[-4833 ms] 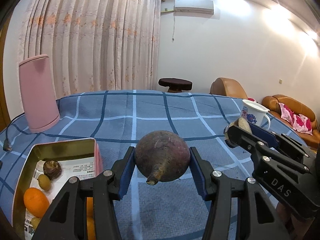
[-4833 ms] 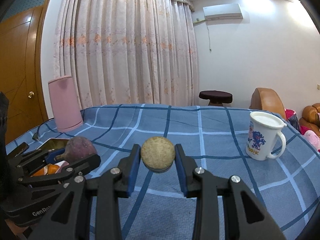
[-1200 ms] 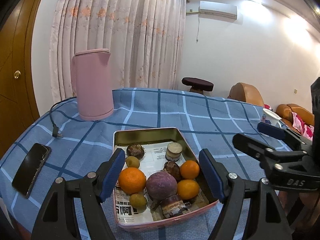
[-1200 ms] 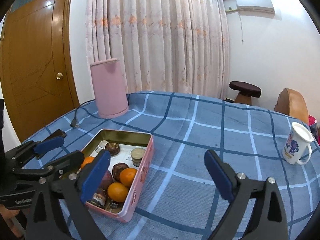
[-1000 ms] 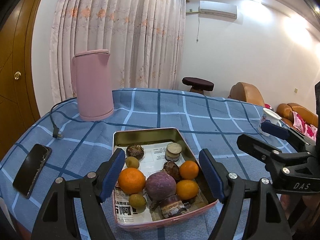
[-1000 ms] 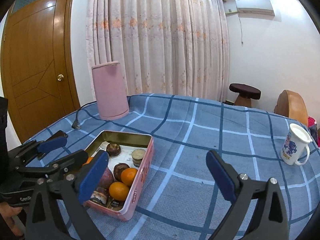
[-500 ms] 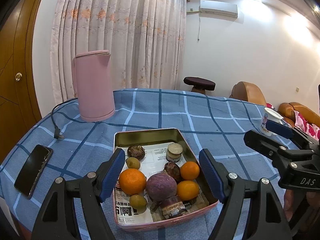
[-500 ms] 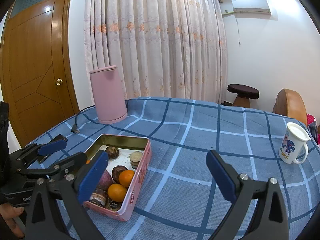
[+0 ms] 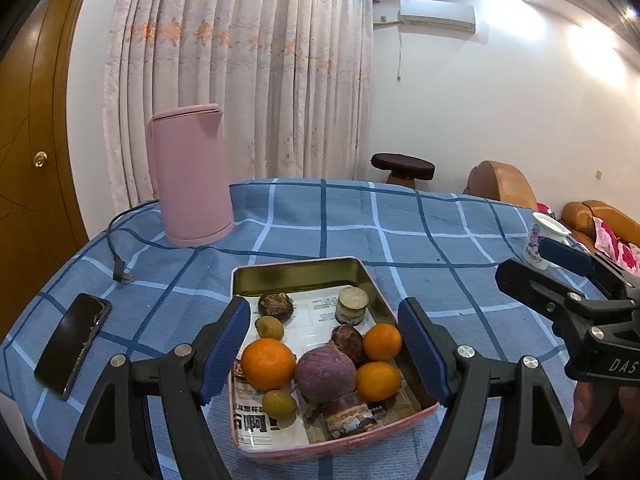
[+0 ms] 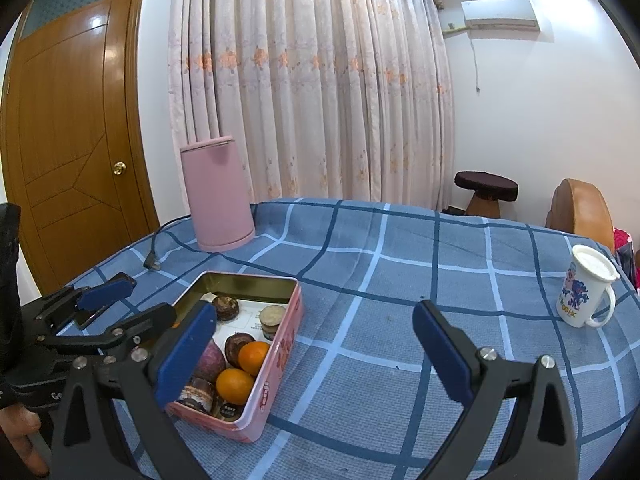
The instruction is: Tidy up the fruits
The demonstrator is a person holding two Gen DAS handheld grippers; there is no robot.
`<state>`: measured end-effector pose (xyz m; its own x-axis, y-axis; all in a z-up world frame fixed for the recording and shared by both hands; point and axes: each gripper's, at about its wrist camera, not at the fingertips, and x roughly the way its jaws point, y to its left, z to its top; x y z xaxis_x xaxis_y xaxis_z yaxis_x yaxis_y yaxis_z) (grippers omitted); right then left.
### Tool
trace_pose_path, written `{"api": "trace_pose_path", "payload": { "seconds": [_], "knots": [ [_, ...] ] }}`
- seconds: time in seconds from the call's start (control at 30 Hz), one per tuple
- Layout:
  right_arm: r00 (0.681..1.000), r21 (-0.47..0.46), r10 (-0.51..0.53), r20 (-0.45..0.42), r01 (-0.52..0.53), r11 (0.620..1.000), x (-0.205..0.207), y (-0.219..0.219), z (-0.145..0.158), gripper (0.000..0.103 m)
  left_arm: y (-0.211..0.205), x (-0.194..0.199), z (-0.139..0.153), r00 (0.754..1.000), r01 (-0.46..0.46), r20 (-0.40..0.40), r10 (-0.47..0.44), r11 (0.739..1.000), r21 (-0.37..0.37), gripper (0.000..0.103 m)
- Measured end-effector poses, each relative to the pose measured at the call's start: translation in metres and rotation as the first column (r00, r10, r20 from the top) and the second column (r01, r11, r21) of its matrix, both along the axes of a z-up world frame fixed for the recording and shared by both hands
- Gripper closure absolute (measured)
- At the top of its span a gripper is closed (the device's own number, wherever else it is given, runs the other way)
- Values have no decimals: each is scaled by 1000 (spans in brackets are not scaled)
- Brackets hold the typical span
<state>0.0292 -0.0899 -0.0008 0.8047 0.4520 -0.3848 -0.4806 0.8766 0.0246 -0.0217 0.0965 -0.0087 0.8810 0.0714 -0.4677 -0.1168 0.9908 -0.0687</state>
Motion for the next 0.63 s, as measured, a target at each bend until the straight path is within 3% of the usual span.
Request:
{"api": "trace_pose_path", "payload": {
  "seconds": [0.07, 0.17, 0.63],
  "knots": [
    [1000, 0, -2, 6, 2, 1000, -1, -1, 2, 2, -2, 2, -1, 1000, 1, -8, -1, 1000, 3, 24],
    [1000, -1, -5, 16, 5, 1000, -1, -2, 4, 2, -5, 3, -1, 1000, -10, -12, 10, 1000, 16, 12],
    [1000, 7, -12, 16, 12, 1000, -1, -9, -3, 2, -16, 0, 0, 1000, -12, 8, 12, 999, 51, 11]
  ]
}}
